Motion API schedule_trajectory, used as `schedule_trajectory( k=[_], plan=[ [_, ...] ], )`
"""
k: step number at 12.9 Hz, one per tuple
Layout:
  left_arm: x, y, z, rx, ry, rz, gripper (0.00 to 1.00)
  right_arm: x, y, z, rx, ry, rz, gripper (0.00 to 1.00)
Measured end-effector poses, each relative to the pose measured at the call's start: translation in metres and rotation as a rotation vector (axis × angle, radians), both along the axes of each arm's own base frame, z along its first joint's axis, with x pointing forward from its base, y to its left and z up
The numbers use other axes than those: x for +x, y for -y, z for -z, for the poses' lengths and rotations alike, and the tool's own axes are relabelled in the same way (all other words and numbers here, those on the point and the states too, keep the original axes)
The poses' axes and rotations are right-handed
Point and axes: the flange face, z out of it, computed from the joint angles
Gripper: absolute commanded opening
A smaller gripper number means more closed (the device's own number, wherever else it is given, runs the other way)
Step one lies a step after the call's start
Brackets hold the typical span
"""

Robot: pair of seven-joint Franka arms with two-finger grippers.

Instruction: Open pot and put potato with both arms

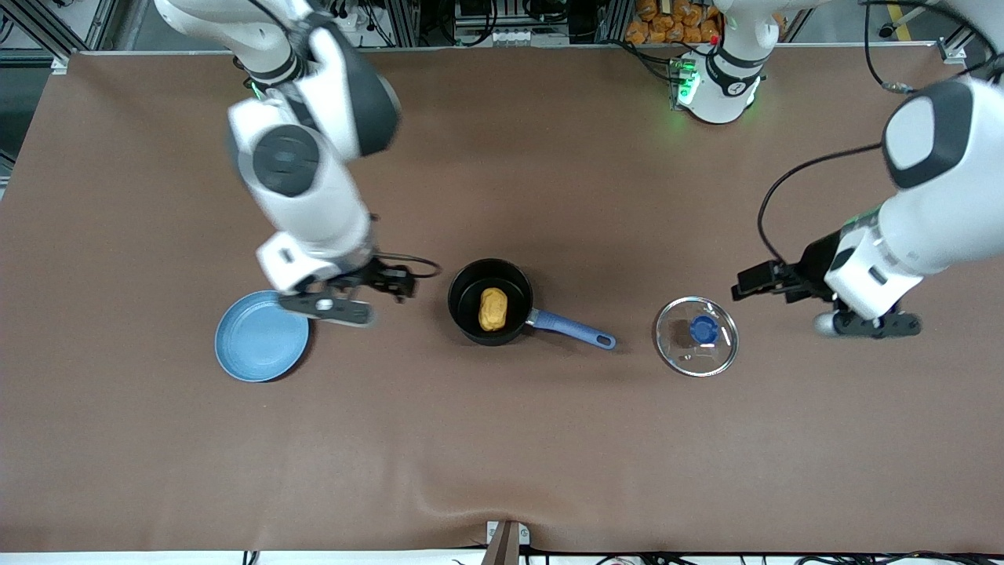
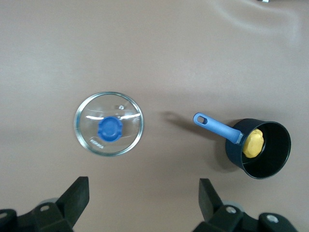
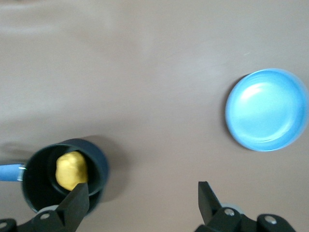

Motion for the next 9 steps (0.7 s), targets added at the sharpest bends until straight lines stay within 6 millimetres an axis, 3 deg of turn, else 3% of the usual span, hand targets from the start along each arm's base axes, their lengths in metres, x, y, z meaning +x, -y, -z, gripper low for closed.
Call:
schedule_trajectory(
  k=[4,9],
  plan=[
    [-0.035,-0.004,-0.066,0.033,0.052,-0.004,1.0,0.007,0.111,-0.059,0.007,-0.002,-0.08,1.0],
    [-0.067,-0.026,-0.119,0.06,0.1,-0.033,1.0,-0.006,0.227,-0.094,0.013,-0.015,-0.136,1.0]
  ],
)
